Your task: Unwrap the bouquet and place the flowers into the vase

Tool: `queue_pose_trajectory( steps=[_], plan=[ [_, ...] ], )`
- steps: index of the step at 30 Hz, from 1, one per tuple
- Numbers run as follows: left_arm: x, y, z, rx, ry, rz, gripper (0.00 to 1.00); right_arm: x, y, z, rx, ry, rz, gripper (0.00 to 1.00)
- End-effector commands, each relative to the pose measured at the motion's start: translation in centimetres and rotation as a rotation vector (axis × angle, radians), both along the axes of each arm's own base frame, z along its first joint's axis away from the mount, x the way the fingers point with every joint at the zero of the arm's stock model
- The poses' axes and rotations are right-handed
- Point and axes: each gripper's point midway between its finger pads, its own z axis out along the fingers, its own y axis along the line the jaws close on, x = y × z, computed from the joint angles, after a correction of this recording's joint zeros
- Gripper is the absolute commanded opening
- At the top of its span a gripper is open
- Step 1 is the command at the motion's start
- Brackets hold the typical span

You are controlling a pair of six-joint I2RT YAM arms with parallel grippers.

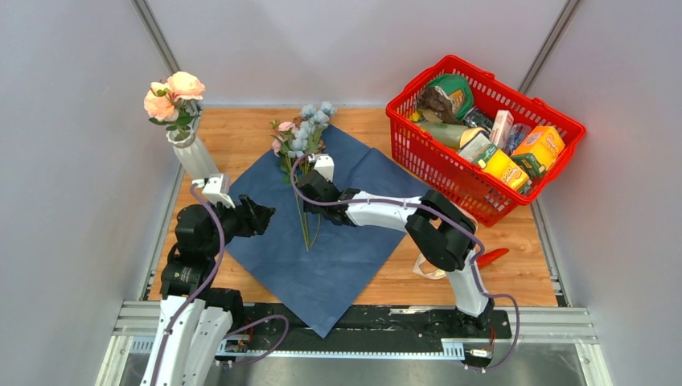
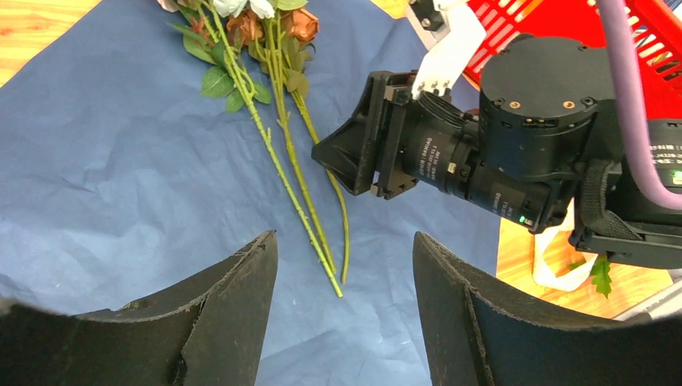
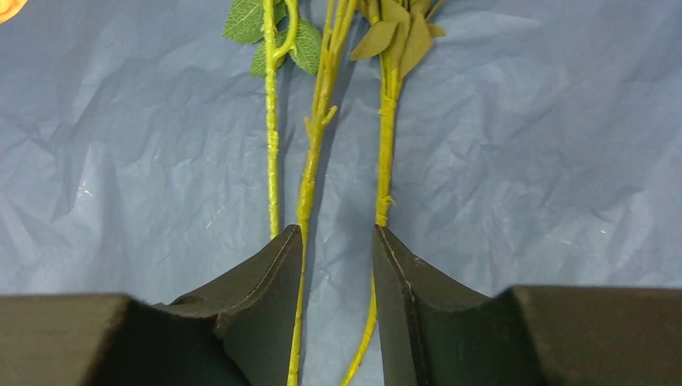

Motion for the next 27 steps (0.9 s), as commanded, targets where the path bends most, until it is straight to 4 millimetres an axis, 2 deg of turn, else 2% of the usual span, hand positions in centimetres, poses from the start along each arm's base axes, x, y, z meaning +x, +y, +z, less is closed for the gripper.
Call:
queue_pose_trajectory(
  steps=[1, 4, 10, 18, 21, 27],
  plan=[
    [-0.2, -0.2, 1.5, -0.017, -0.035, 0.001, 0.70, 0.7, 2.9, 1.2, 0.097, -0.003, 0.070, 0.40],
    [-0.2, 0.0, 1.6, -0.017, -0.047, 0.010, 0.70, 0.9, 3.1, 0.3, 0.101, 0.011, 0.072, 0.38],
    [-0.2, 0.2, 1.7, -0.016, -0.048, 0.024, 0.70, 1.4, 3.3, -1.1, 0.095, 0.027, 0.070, 0.27],
    [-0.4, 0.5, 2.0, -0.014, -0.065, 0.039, 0.70, 1.7, 2.9, -2.7, 0.060, 0.032, 0.051, 0.29],
    [-0.4, 0.4, 2.0, -0.015, -0.063, 0.036, 0.70, 1.8, 2.8, -2.7, 0.058, 0.026, 0.044, 0.33],
    [-0.4, 0.5, 2.1, -0.015, -0.066, 0.041, 0.70, 2.5, 3.3, -2.4, 0.058, 0.009, 0.043, 0.31]
  ],
)
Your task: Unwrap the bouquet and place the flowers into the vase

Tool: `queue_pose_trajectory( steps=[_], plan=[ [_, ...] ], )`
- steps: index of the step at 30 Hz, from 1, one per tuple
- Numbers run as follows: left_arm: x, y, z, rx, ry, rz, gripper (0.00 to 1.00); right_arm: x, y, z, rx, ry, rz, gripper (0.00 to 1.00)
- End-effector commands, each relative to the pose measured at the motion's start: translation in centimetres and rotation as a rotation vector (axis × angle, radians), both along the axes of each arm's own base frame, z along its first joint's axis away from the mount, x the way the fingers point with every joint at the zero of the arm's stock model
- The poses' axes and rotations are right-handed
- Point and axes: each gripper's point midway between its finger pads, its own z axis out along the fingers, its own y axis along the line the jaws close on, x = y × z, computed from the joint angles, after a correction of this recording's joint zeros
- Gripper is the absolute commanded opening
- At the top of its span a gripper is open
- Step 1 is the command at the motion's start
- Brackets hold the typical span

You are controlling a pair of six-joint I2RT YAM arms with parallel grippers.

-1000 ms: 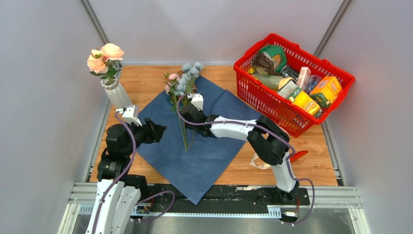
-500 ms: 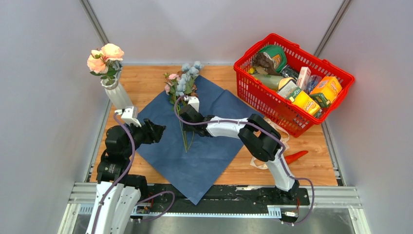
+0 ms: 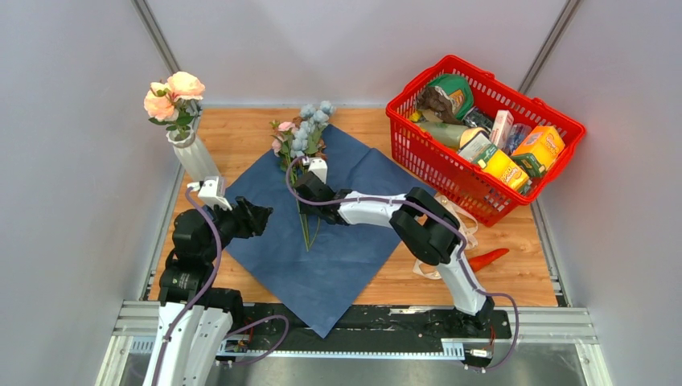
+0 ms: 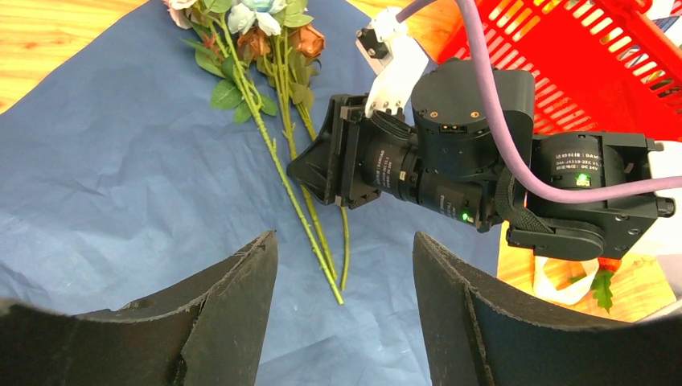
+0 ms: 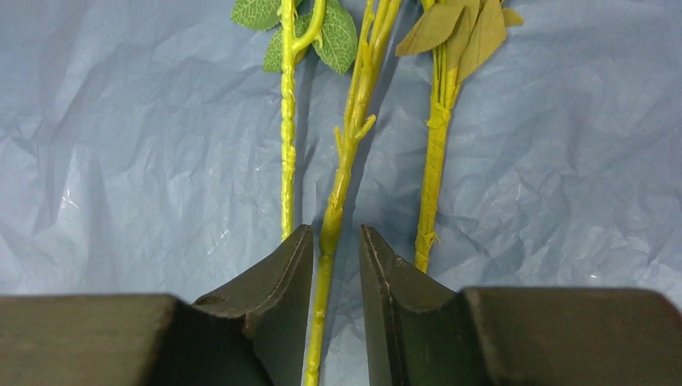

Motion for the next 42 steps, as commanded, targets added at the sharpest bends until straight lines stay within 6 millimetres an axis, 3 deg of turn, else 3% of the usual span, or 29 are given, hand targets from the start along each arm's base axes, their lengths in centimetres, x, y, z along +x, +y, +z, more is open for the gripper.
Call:
queue_pose_trajectory(
  steps=[1, 20, 23, 27, 29, 36, 42],
  plan=[
    [-0.1, 0.1, 1.3, -0.009, -0.030, 0.007, 0.70, 1.6, 1.0, 1.1, 0.023, -0.047, -0.011, 0.31],
    [-0.1, 0.0, 1.2, -0.007, -0.027, 0.005, 0.70, 2.5, 0.6, -0.4, -0.013, -0.041, -0.047, 0.25],
    [-0.1, 0.1, 1.1, -0.006, -0.022, 0.008, 0.70, 2.4, 0.4, -0.9, -0.023, -0.033, -0.047, 0.22],
    [0.0, 0.1, 1.1, -0.006, -0.023, 0.011, 0.70, 2.6, 0.1, -0.7, -0.018, -0.029, -0.057, 0.09],
    [0.0, 0.1, 1.0, -0.005, -0.021, 0.011, 0.69, 2.8, 0.2, 0.3, -0.005, -0.042, -0.058, 0.00],
    [-0.1, 0.1, 1.1, -0.006, -0.020, 0.011, 0.69, 3.3, -0.2, 7.3, 0.090, -0.123, -0.093, 0.00],
    [0.1, 0.1, 0.8, -0.001, -0.007, 0.006, 0.69, 2.4, -1.0, 12.5, 0.229, -0.192, -0.094, 0.00]
  ],
)
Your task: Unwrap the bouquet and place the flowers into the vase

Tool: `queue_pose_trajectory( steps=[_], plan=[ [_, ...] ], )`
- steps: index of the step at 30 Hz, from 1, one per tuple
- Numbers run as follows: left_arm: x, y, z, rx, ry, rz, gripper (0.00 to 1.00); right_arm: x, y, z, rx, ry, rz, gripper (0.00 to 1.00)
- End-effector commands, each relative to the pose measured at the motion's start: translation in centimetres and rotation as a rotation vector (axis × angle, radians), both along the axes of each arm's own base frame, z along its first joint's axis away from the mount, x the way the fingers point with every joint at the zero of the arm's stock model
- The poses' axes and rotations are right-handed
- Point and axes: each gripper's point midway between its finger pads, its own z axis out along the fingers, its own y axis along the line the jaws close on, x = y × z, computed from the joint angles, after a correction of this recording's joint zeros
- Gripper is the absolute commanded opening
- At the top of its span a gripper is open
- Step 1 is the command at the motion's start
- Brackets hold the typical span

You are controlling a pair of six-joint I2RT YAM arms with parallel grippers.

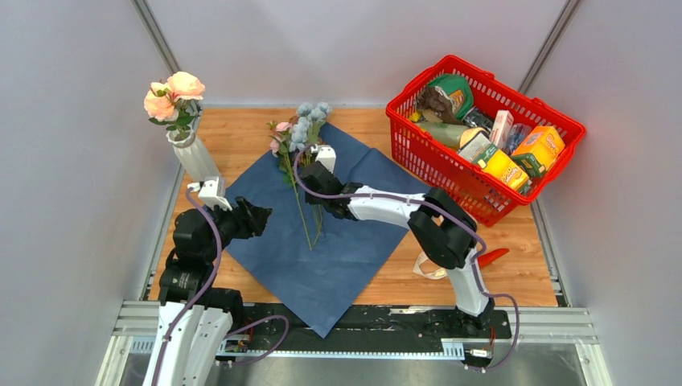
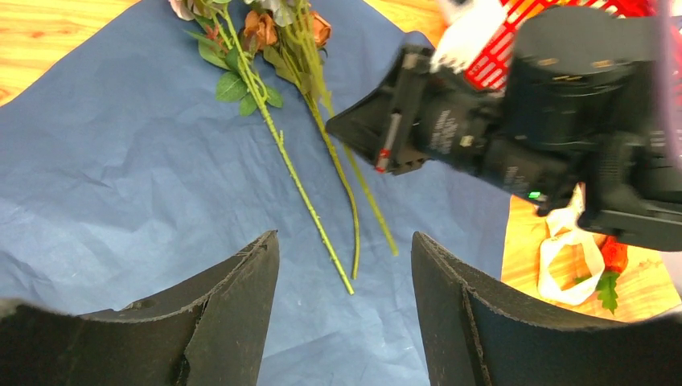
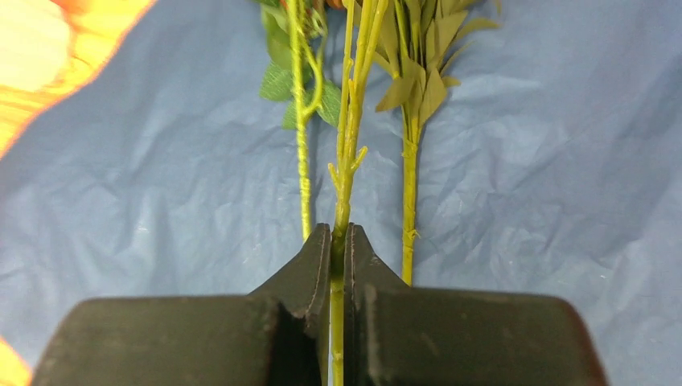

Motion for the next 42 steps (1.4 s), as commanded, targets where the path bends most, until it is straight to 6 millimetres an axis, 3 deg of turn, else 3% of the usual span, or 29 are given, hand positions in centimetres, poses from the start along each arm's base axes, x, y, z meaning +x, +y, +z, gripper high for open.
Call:
queue_pose_trajectory(
  steps=[1, 6, 10, 16, 24, 28, 32, 36, 42],
  plan=[
    [0.2, -0.2, 1.0, -0.005, -0.017, -0.006, 0.69, 0.5, 0.1, 9.0, 0.207, -0.138, -0.022, 0.00],
    [0.3, -0.3, 0.6, -0.010, 0.021, -0.010, 0.68, -1.0, -0.8, 11.1, 0.296, -0.165, 0.005, 0.00],
    [0.1, -1.3, 1.6, -0.024, 0.015, -0.070, 0.68, -2.8, -1.9, 13.6, 0.381, -0.202, 0.045, 0.00],
    [0.3, -4.6, 4.9, -0.171, -0.015, -0.237, 0.68, -7.2, -3.5, 17.5, 0.508, -0.299, 0.198, 0.00],
    [2.5, -6.2, 8.3, -0.244, -0.078, -0.302, 0.68, -14.3, -5.9, 22.3, 0.611, -0.454, 0.375, 0.00],
    [1.7, -8.8, 10.4, -0.262, -0.174, -0.423, 0.70, -17.2, -6.3, 23.2, 0.631, -0.473, 0.437, 0.00],
    [1.1, -10.1, 11.9, -0.285, -0.243, -0.467, 0.70, -20.3, -6.2, 23.7, 0.645, -0.494, 0.512, 0.00],
    [0.1, -11.0, 12.9, -0.371, -0.280, -0.518, 0.70, -21.7, -6.3, 23.3, 0.653, -0.491, 0.531, 0.00],
    [0.0, -11.3, 12.2, -0.399, -0.272, -0.511, 0.67, -22.9, -6.5, 22.3, 0.660, -0.478, 0.563, 0.00]
  ],
)
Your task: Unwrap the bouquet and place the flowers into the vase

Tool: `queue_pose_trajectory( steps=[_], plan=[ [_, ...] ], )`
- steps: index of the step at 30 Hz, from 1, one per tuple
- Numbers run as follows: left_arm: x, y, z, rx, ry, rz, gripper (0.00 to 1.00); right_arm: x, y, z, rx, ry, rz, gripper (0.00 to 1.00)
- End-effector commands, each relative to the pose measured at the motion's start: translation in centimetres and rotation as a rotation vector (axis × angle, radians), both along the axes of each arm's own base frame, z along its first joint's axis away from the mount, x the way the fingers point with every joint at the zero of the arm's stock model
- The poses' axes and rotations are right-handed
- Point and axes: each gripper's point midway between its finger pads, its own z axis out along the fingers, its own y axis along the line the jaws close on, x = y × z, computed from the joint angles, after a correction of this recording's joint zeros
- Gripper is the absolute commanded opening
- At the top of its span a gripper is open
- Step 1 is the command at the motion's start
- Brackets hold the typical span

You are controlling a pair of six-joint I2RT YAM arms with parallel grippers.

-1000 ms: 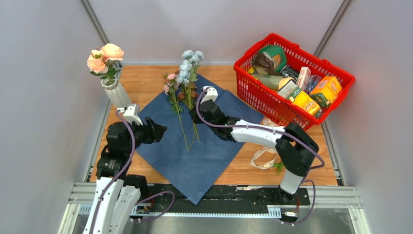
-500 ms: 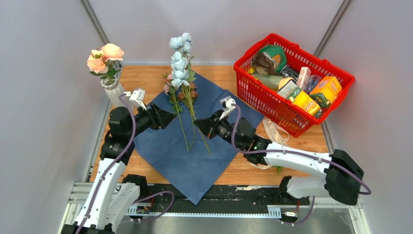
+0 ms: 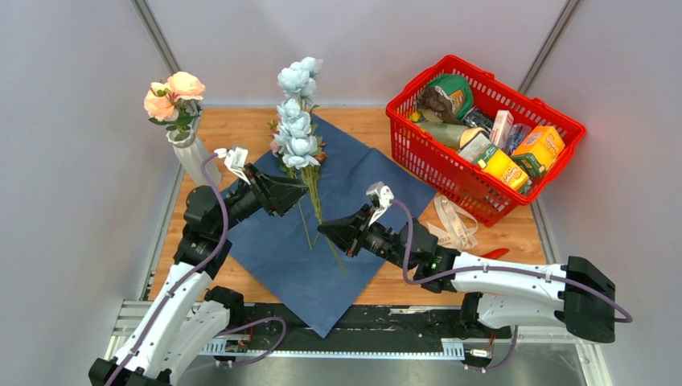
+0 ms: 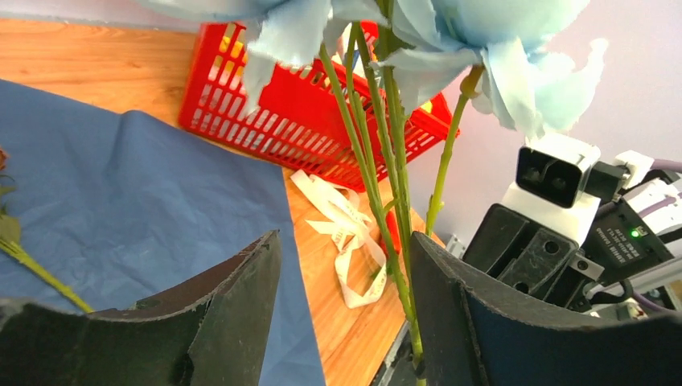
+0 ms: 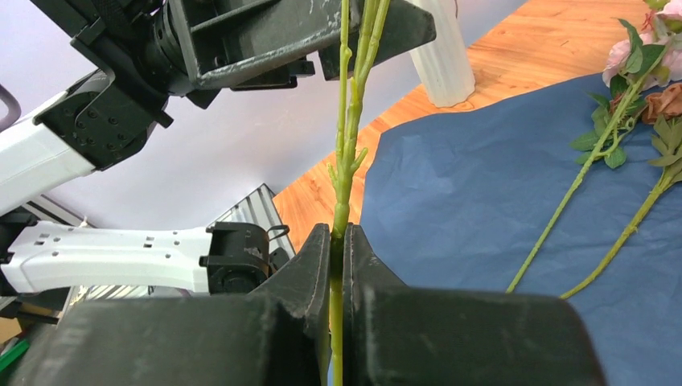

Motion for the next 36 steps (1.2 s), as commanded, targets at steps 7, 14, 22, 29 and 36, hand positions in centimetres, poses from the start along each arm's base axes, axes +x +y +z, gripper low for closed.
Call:
queue_pose_trajectory(
  steps=[7, 14, 22, 29, 36],
  plan=[
    [-1.3, -1.4, 0.9, -0.053, -0.021, -0.102, 0.69, -1.1, -0.9, 1.3, 0.094, -0.021, 0.019, 0.00],
    [-2.0, -0.7, -1.4, 0.044, -0.028, -0.079, 0.72, -1.3, -2.2, 3.4, 0.192, 0.032, 0.002, 0.00],
    [-2.7, -0.3, -1.5, 0.031, -0.010, -0.067, 0.72, -1.0, -2.1, 2.9, 0.182, 0.023, -0.010, 0.00],
    [-3.7, -1.0, 2.4, -0.094, -0.080, -0.139, 0.72, -2.3, -0.3, 1.3, 0.153, -0.001, 0.091, 0.00],
    [-1.8, -1.3, 0.2, -0.062, -0.002, -0.103, 0.69, -2.7, 0.2, 0.1, 0.123, -0.044, 0.101, 0.00]
  ],
)
